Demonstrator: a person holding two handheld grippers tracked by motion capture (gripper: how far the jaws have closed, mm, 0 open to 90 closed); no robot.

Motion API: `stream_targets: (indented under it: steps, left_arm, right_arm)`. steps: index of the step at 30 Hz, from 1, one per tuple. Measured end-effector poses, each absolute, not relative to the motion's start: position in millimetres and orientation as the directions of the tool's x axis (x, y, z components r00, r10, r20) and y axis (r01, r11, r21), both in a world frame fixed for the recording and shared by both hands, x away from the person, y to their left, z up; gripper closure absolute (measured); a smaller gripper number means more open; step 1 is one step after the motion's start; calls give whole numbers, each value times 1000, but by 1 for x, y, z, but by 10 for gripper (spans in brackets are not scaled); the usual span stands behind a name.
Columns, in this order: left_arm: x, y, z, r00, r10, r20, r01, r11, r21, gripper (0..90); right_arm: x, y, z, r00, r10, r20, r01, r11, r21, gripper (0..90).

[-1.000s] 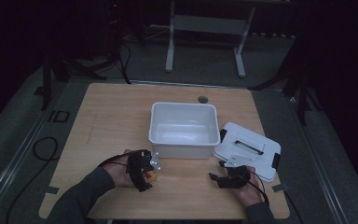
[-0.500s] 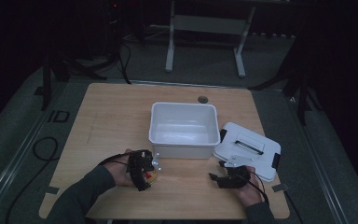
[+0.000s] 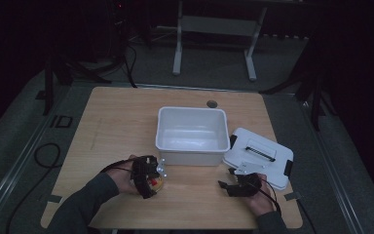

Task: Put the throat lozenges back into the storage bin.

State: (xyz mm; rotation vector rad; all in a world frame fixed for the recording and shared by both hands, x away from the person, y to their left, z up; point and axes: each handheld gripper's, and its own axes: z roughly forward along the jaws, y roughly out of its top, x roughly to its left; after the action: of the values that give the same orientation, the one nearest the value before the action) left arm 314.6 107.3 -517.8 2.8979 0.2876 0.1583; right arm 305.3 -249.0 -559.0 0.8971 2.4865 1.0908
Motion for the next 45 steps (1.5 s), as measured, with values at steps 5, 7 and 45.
stream_targets:
  steps: [5,7,45]
  left_arm:
    - [314,108,-515,974,206,90,181,-955,235,201]
    - [313,109,-513,974,207,92,180,-955,237,201]
    - [313,129,-469,963,241,119,197,-936,292,201]
  right_arm:
    - [305,-249,-559,-768,641,-7,429,522,738,315]
    - [305,-249,-559,-768,641,-7,429,522,737,315]
    - [305,-249,-559,-769,639,-8,427,523,738,311]
